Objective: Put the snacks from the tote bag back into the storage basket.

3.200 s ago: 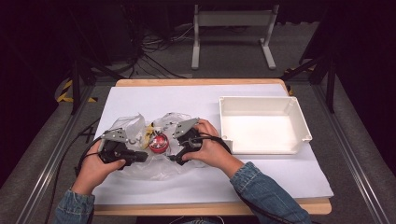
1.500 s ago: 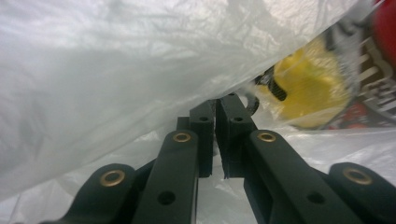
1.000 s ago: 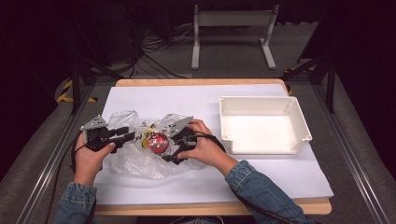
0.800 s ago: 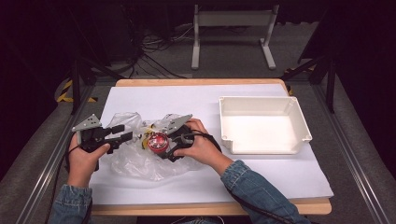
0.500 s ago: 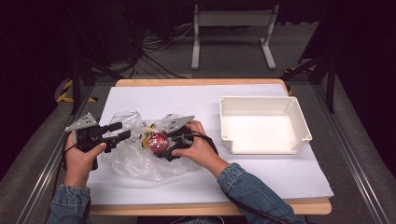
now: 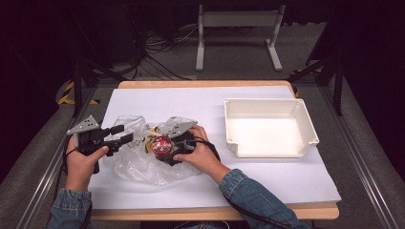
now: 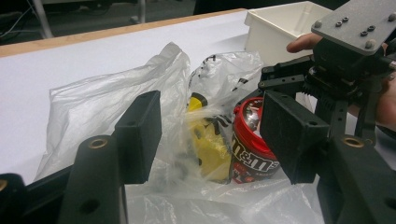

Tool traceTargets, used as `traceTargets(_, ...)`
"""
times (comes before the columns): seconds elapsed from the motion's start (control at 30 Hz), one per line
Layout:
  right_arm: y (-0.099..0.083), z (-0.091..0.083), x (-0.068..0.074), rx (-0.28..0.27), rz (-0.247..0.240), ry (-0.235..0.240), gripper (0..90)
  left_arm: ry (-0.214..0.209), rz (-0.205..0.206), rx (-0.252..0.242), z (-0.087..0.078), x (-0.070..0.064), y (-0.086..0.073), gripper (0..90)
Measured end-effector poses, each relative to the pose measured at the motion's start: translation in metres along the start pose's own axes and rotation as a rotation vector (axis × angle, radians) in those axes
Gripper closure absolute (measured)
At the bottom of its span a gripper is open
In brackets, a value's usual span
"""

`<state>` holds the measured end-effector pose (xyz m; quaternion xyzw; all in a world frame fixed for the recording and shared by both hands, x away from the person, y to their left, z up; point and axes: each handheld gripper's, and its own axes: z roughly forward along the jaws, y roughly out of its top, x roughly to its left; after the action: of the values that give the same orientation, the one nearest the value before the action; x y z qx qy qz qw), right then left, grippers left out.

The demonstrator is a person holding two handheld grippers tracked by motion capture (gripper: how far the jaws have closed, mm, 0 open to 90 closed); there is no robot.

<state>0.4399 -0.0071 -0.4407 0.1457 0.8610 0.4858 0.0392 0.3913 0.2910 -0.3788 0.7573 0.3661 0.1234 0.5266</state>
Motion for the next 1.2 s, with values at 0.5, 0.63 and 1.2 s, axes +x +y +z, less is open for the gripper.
traceTargets(0.5, 0.001, -0.001, 0.004, -0.022, -0.044, -0.034, 24.5, 0.003, 0.003, 0.002, 0.001, 0.002, -0.001, 39.6)
traceTargets(0.63, 0.003, -0.002, 0.006, -0.005, -0.060, -0.050, 24.9, 0.003, -0.001, -0.001, 0.000, 0.002, -0.001, 39.7)
traceTargets(1.2, 0.029, -0.025, 0.008, -0.011, -0.097, -0.038, 25.0, 0.002, 0.000, -0.004, -0.003, 0.001, -0.001, 40.2)
